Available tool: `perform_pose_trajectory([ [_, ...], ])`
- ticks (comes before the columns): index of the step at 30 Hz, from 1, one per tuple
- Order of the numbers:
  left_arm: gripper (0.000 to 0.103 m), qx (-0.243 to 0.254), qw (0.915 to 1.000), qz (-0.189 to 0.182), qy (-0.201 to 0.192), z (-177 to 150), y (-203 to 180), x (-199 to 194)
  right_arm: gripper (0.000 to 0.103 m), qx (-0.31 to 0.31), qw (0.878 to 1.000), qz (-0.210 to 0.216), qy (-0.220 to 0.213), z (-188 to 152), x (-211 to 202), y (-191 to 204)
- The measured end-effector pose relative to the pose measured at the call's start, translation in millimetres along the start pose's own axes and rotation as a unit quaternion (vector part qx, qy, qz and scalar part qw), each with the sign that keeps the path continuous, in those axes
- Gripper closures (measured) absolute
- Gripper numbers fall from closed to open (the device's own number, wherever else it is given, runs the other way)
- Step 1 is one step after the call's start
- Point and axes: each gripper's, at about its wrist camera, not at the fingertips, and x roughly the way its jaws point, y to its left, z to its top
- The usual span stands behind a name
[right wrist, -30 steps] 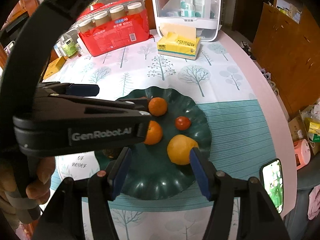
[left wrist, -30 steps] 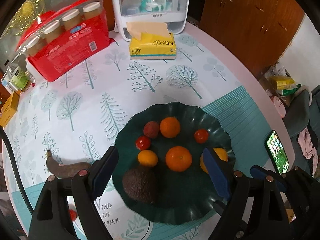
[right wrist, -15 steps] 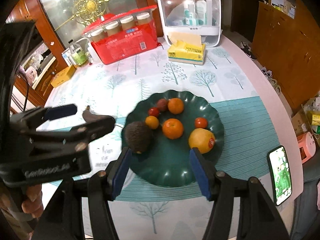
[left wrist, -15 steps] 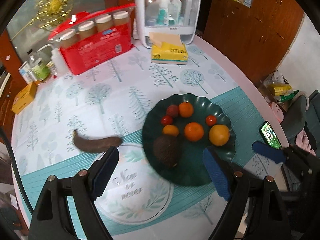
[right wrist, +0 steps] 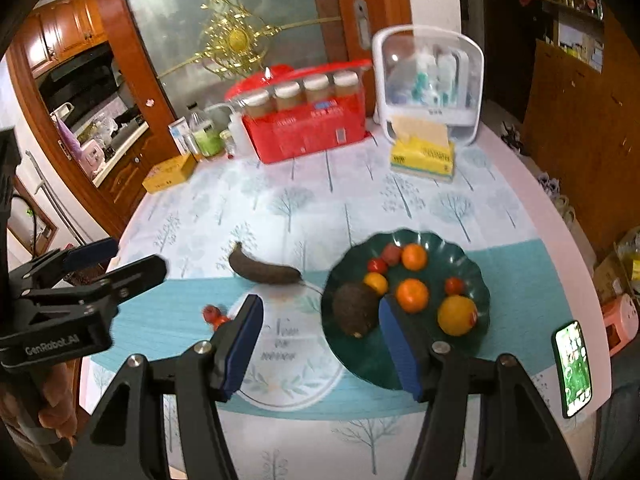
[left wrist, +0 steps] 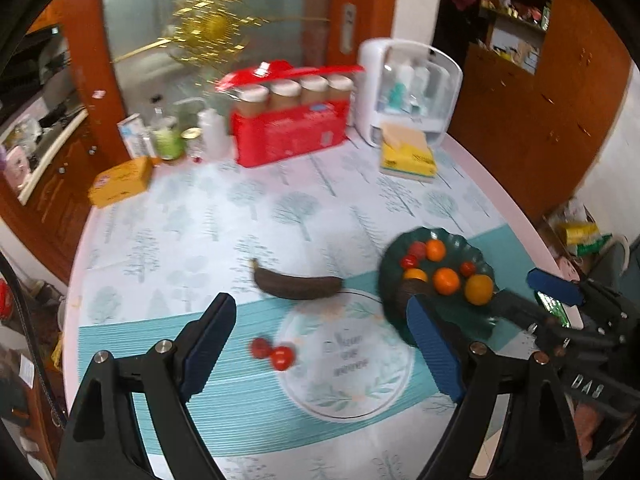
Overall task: Organize fruits
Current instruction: 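Withdraw both tools from the plate toward the banana and lychee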
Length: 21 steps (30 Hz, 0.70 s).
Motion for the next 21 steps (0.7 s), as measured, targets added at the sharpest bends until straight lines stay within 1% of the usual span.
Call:
perform_pose_trajectory([
  [6,0.016,-0.021,0.9991,0.034,-0.017,-5.1,50.5,-18.8,0.042,-0.008,1.0,0.005,-0.012,14.5,1.4,26.7],
  [10,0.016,-0.046,0.9978,0.047,-0.013,-9.9,83.2,-15.9,0.042,-0.012,1.0,0.005,-0.008,24.5,14.4,44.8],
  [14,0.016,-0.064,0.9967,0.049,0.008,-15.8,107.8,3.9,0.042,-0.031,1.0,-0.003,0.0,34.1,35.8,63.5],
  [17,0.016,-0.066,0.9963,0.047,0.027,-21.0,116.8,25.3,0.042,-0.053,0.998,-0.012,0.011,41.1,60.2,75.8],
  [21,0.016,-0.062,0.9957,0.037,0.058,-30.9,119.9,64.7,0.042,-0.083,0.996,-0.01,0.03,48.4,98.9,87.7],
])
